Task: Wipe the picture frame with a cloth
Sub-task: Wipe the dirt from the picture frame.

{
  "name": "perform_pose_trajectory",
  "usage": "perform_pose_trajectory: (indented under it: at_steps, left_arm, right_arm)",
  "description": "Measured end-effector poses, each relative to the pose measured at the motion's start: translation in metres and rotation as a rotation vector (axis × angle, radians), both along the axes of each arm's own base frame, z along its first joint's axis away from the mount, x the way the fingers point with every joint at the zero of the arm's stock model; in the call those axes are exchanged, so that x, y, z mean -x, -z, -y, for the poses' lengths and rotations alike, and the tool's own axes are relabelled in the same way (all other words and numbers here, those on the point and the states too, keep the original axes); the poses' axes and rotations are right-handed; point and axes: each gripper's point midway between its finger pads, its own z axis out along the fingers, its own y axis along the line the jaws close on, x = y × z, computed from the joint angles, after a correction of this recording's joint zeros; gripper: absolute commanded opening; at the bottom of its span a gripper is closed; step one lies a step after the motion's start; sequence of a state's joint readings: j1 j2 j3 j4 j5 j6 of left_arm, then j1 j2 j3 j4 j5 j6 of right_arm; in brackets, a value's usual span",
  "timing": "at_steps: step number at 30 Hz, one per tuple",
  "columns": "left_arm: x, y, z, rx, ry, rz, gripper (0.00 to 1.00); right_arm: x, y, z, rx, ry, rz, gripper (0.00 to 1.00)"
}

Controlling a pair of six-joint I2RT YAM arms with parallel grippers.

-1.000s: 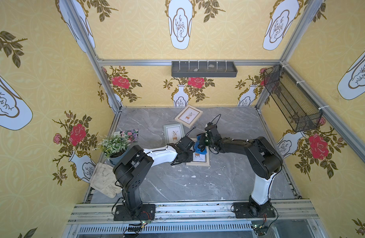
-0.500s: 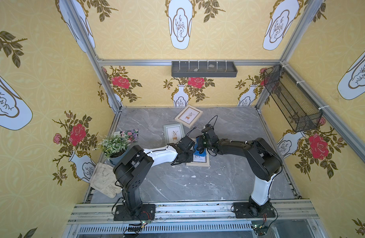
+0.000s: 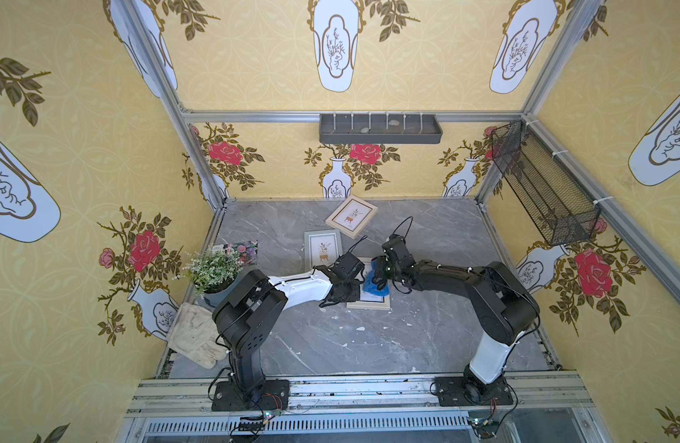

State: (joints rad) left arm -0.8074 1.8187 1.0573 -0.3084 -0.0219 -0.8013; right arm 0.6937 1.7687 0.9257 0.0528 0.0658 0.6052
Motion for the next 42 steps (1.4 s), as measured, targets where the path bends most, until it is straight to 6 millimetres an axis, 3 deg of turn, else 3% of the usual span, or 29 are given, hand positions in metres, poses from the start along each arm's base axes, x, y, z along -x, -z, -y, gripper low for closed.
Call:
perform_pose_trajectory:
  at_steps: [4,6,10,14,18,21,26,28,31,34,36,39,42]
  left_arm:
    - [0.0,0.001,0.0,-0.003,0.001,-0.007,0.02]
    - [0.0,0.001,0.0,-0.003,0.002,-0.006,0.01]
    - [0.0,0.001,0.001,0.003,0.006,-0.004,0.01]
    - [0.001,0.001,0.001,0.011,0.008,-0.006,0.01]
    - [0.002,0.001,0.001,0.022,0.005,-0.003,0.01]
    - [0.002,0.001,0.001,0.024,0.002,-0.002,0.01]
    - [0.002,0.0,0.002,0.028,0.0,-0.004,0.01]
    - [0.002,-0.001,0.005,0.039,0.003,-0.005,0.01]
    - [0.002,0.0,0.006,0.038,0.005,-0.008,0.01]
    - [0.002,-0.001,0.006,0.039,0.004,-0.008,0.01]
    - [0.003,0.0,0.005,0.035,0.003,-0.011,0.01]
    - [0.003,0.0,0.004,0.035,0.0,-0.013,0.01]
    - [0.003,0.0,0.004,0.035,-0.003,-0.013,0.01]
  right_arm:
    - [0.046,0.008,-0.006,0.01,-0.034,-0.074,0.0]
    - [0.056,0.011,-0.003,-0.005,-0.015,-0.1,0.0]
    - [0.052,0.011,-0.007,-0.037,0.002,-0.12,0.0]
    - [0.041,0.011,-0.029,-0.076,-0.008,-0.122,0.0]
    - [0.042,0.012,-0.042,-0.13,-0.015,-0.125,0.0]
    - [0.048,0.011,-0.035,-0.142,0.0,-0.128,0.0]
    - [0.054,0.008,0.007,-0.089,0.075,-0.129,0.0]
    - [0.056,0.005,0.012,-0.074,0.075,-0.117,0.0]
    - [0.062,0.008,0.002,-0.046,0.045,-0.108,0.0]
    - [0.067,0.007,-0.031,-0.06,-0.025,-0.101,0.0]
    - [0.071,0.006,-0.042,-0.074,-0.049,-0.098,0.0]
    - [0.072,0.005,-0.039,-0.084,-0.04,-0.1,0.0]
    - [0.073,0.003,-0.013,-0.068,0.003,-0.101,0.0]
